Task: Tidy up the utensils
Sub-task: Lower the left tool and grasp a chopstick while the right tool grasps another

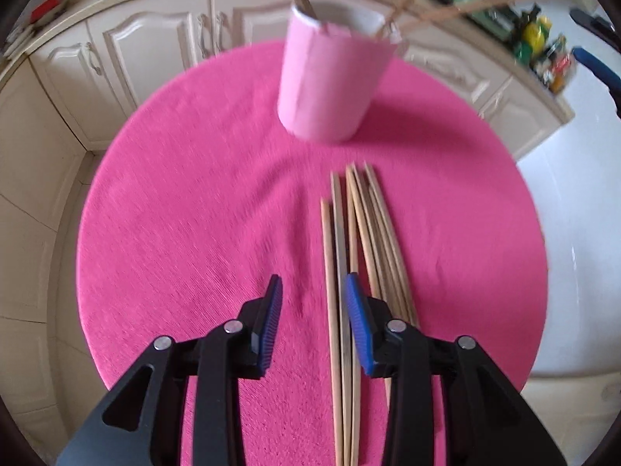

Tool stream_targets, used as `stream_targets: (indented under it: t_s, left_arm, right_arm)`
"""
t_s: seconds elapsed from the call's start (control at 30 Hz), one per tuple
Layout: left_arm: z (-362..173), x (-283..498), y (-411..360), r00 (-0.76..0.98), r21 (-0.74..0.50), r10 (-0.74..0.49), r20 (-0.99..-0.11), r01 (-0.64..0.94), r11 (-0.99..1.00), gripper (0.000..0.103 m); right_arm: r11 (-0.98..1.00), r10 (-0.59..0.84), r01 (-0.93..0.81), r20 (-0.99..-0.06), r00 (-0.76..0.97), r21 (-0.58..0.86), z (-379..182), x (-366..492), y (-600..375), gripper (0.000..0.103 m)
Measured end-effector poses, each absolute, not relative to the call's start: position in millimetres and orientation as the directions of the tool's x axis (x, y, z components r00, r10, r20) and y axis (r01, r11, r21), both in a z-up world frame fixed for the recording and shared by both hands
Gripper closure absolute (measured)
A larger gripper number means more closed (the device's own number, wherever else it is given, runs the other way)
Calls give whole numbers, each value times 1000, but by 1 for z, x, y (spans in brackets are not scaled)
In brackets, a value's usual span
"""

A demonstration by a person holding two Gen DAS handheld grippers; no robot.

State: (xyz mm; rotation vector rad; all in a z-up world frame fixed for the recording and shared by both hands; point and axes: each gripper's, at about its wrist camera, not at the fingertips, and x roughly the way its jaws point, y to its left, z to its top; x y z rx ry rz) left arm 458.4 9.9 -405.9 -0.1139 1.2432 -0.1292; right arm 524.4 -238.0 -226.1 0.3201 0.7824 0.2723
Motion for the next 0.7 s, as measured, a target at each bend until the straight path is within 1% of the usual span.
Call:
stream_targets:
  t_s: [0.1, 0.2, 0.27, 0.43, 0.57, 0.63, 0.7]
  left_arm:
    - [-416, 457, 4, 280, -133, -142, -949, 52, 990, 69]
    - [-424, 457, 0, 250, -107, -122, -961, 70, 992, 69]
    - [-429, 456, -3, 235, -72, -89, -968, 78, 994, 69]
    - [-430, 459, -1, 221, -60, -71, -973, 55, 997, 69]
    - [-432, 471, -12, 166, -14, -22, -986, 51, 999, 69]
    - [-436, 475, -20, 148, 47, 36, -988, 74, 996, 69]
    - [-436, 477, -21, 142, 48, 36, -989, 77, 996, 69]
  right_arm:
    - [925, 330, -69, -703, 630, 373, -252, 508, -248, 55]
    - [927, 328, -50, -741, 586, 371, -273, 494, -250, 55]
    - [925, 336, -46, -755, 564, 377, -283, 487, -249, 55]
    - [935, 328, -52, -798, 506, 351, -303, 474, -243, 55]
    - [937, 331, -62, -819, 468, 344, -316, 470, -236, 55]
    - [936, 338, -66, -828, 448, 346, -320, 470, -232, 55]
    - [937, 339, -74, -835, 433, 342, -323, 470, -228, 55]
